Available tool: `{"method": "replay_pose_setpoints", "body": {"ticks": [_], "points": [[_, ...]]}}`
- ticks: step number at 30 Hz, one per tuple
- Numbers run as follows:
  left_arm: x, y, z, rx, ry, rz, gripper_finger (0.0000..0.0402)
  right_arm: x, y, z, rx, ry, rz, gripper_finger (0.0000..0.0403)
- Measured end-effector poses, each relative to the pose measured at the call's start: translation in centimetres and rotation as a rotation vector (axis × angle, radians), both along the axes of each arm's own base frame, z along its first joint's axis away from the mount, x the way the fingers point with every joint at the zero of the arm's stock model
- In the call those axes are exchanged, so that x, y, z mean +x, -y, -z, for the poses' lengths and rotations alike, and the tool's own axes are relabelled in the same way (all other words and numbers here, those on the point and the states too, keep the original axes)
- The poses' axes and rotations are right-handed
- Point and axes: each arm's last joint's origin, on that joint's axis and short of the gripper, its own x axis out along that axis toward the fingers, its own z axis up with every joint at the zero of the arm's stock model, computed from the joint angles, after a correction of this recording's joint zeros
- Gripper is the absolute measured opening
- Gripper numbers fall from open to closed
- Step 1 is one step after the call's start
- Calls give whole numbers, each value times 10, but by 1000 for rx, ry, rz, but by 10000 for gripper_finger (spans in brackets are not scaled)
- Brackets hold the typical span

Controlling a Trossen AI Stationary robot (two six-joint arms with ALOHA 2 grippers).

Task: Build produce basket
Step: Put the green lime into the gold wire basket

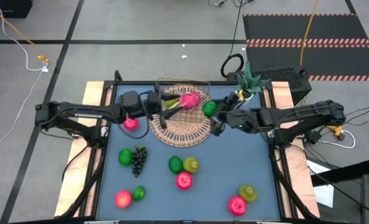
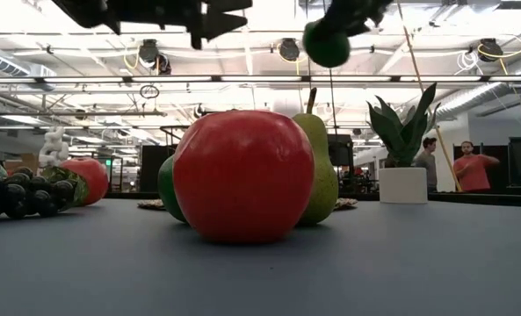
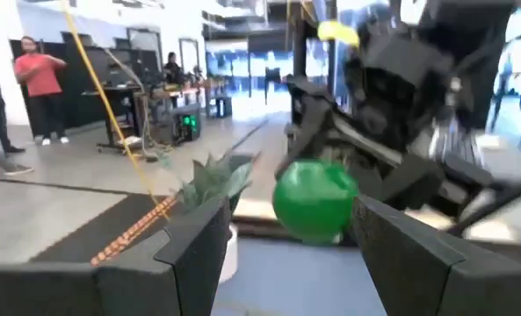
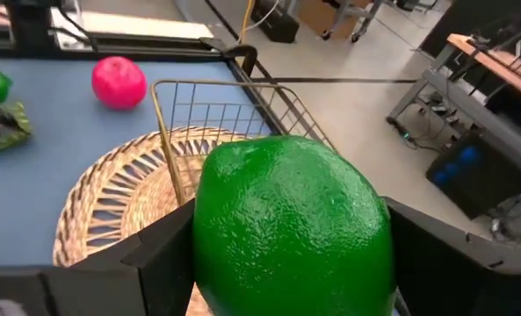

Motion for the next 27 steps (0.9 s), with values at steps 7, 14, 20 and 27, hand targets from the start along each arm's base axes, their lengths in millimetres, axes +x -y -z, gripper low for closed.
{"method": "replay_pose_setpoints", "body": {"ticks": [7,14,20,27], "points": [[-33,4,-14,-25,-104,-94,244,50,5,7,-133,-137,-44,299],[-53,7,-19,-52,-152,-127,244,83,53,33,-194,-214,37,299],[-50,3,-14,-54,-182,-226,244,85,108,56,57,-198,-56,301],[-47,-5,-10,-55,-200,-270,244,72,149,72,369,-172,-134,332]]}}
